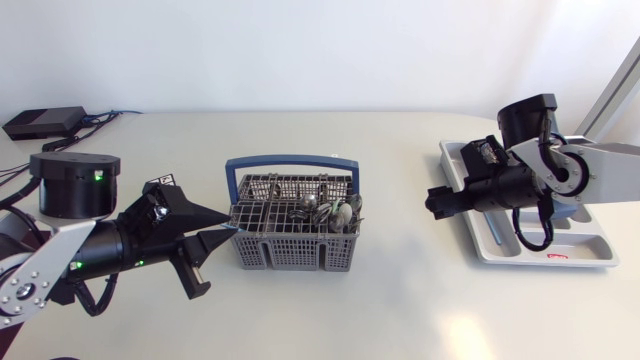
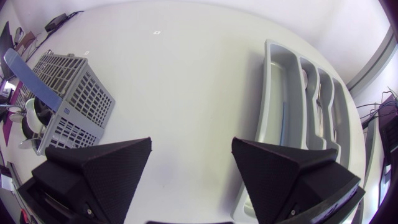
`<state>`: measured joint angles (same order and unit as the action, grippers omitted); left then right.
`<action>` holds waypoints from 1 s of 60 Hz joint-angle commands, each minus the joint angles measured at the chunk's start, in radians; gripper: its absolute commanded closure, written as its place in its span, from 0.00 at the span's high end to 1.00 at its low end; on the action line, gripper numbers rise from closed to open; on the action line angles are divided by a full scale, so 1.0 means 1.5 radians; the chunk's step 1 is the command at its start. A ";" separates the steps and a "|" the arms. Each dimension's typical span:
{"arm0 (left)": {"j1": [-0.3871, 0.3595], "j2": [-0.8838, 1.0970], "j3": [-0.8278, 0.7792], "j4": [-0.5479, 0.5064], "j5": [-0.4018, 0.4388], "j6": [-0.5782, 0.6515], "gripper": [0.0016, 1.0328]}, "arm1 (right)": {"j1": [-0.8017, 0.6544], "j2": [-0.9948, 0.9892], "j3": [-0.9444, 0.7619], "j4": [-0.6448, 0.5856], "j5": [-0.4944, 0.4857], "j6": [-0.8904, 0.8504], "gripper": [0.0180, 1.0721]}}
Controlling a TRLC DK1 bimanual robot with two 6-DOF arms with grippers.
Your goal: Transfer all utensils from the basket to the drawer tray.
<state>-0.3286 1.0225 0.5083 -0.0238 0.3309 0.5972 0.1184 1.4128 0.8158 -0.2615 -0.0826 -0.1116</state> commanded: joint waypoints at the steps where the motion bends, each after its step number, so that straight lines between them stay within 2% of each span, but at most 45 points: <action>1: -0.004 0.016 -0.016 0.011 0.000 -0.013 0.14 | 0.016 -0.006 -0.019 -0.001 0.007 0.015 0.89; 7: -0.008 0.017 -0.013 0.015 0.001 -0.014 0.04 | 0.035 -0.006 -0.024 0.003 0.014 0.020 0.89; 17: -0.017 0.010 0.016 -0.009 0.003 -0.016 0.03 | 0.059 -0.010 -0.034 0.004 0.024 0.023 0.89; 32: -0.013 -0.024 0.121 -0.138 0.008 -0.003 0.03 | 0.083 -0.024 -0.042 0.003 0.031 0.023 0.89; 46: -0.006 0.012 0.236 -0.251 0.009 0.015 0.03 | 0.100 -0.027 -0.048 0.002 0.039 0.023 0.89; 55: -0.005 0.069 0.334 -0.365 0.009 0.018 0.03 | 0.116 -0.031 -0.049 -0.002 0.040 0.023 0.89; 60: -0.007 0.073 0.356 -0.389 0.011 0.015 0.03 | 0.134 -0.045 -0.049 -0.009 0.039 0.020 0.89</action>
<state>-0.3416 1.1145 0.9924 -0.5774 0.3401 0.6025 0.2943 1.3735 0.7689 -0.2623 -0.0284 -0.0998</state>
